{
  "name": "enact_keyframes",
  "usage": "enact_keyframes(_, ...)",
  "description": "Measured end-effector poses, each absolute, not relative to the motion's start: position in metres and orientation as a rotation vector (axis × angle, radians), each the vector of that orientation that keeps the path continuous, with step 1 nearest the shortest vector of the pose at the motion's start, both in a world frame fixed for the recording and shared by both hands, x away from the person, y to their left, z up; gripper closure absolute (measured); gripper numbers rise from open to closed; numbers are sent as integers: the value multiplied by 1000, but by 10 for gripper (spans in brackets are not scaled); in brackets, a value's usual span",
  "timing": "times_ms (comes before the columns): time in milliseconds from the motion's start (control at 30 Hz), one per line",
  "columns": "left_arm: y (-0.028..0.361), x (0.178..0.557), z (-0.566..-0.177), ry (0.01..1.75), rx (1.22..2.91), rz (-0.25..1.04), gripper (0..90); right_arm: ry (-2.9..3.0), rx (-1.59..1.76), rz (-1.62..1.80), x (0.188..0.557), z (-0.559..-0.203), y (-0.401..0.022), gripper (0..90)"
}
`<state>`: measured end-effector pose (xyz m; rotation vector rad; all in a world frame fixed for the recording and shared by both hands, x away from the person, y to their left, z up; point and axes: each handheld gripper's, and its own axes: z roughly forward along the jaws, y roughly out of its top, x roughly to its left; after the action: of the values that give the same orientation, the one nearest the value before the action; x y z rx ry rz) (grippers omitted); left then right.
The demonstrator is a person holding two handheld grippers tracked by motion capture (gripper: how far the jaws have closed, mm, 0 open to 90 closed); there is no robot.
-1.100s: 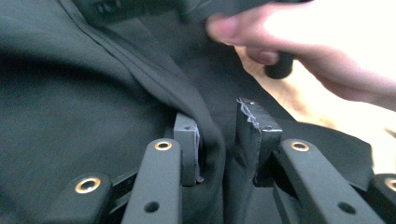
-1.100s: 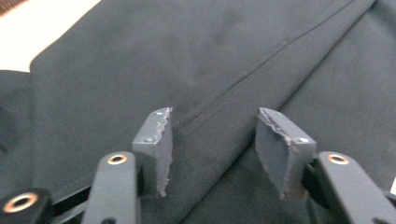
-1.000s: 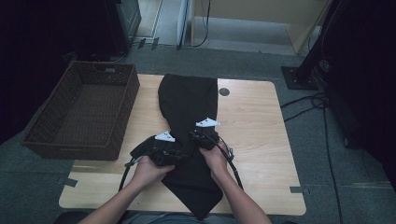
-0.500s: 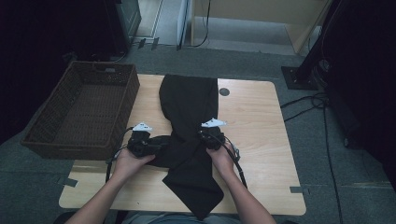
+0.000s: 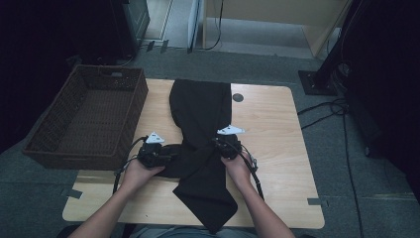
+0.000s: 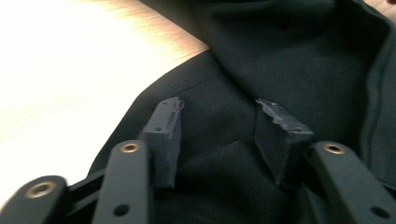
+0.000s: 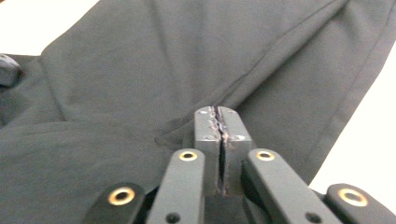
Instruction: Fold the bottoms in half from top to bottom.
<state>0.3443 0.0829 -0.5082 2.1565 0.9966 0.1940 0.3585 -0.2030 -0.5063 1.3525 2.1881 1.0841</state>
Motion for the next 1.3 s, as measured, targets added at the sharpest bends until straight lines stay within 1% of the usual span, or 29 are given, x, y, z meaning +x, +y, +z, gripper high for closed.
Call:
enact_keyframes(33, 83, 343, -508, 994, 2157, 197, 554, 2191, 1351, 1095, 358, -505, -203, 840)
enact_keyframes(100, 83, 342, -508, 996, 2159, 174, 626, 2195, 1350, 1121, 354, -501, -203, 755)
enact_keyframes(200, 84, 340, -507, 990, 2170, 152, 701, 2208, 1315, 1158, 342, -496, -203, 694)
enact_keyframes(233, 84, 339, -508, 982, 2178, 150, 733, 2213, 1301, 1160, 337, -496, -203, 685)
enact_keyframes(300, 82, 337, -508, 970, 2193, 153, 840, 2236, 1268, 1166, 326, -497, -202, 686)
enact_keyframes(333, 80, 336, -508, 961, 2196, 161, 880, 2263, 1263, 1166, 319, -501, -200, 702)
enact_keyframes(467, 76, 334, -508, 956, 2200, 137, 891, 2321, 1229, 1121, 306, -516, -193, 702)
enact_keyframes(600, 73, 332, -507, 961, 2200, 38, 893, 2310, 1223, 1143, 299, -519, -192, 693)
enact_keyframes(633, 73, 333, -507, 977, 2191, -4, 894, 2307, 1205, 1145, 297, -520, -192, 694)
enact_keyframes(667, 73, 333, -507, 977, 2191, -4, 894, 2307, 1205, 1145, 297, -520, -192, 694)
enact_keyframes(700, 73, 333, -506, 988, 2152, -83, 894, 2306, 1164, 1136, 293, -521, -190, 693)
enact_keyframes(767, 71, 331, -499, 971, 2112, -127, 894, 2307, 1159, 1134, 291, -521, -189, 693)
enact_keyframes(1000, 59, 321, -457, 873, 2021, -160, 894, 2318, 1160, 1148, 279, -520, -187, 691)
enact_keyframes(1100, 50, 313, -447, 838, 2009, -162, 894, 2345, 1163, 1191, 272, -522, -186, 692)
enact_keyframes(1167, 40, 306, -449, 823, 2032, -158, 894, 2351, 1145, 1189, 267, -522, -183, 686)
enact_keyframes(1233, 31, 301, -460, 820, 2092, -142, 893, 2355, 1128, 1183, 265, -522, -183, 685)
enact_keyframes(1300, 29, 301, -475, 855, 2118, -175, 893, 2350, 1148, 1183, 266, -521, -186, 685)
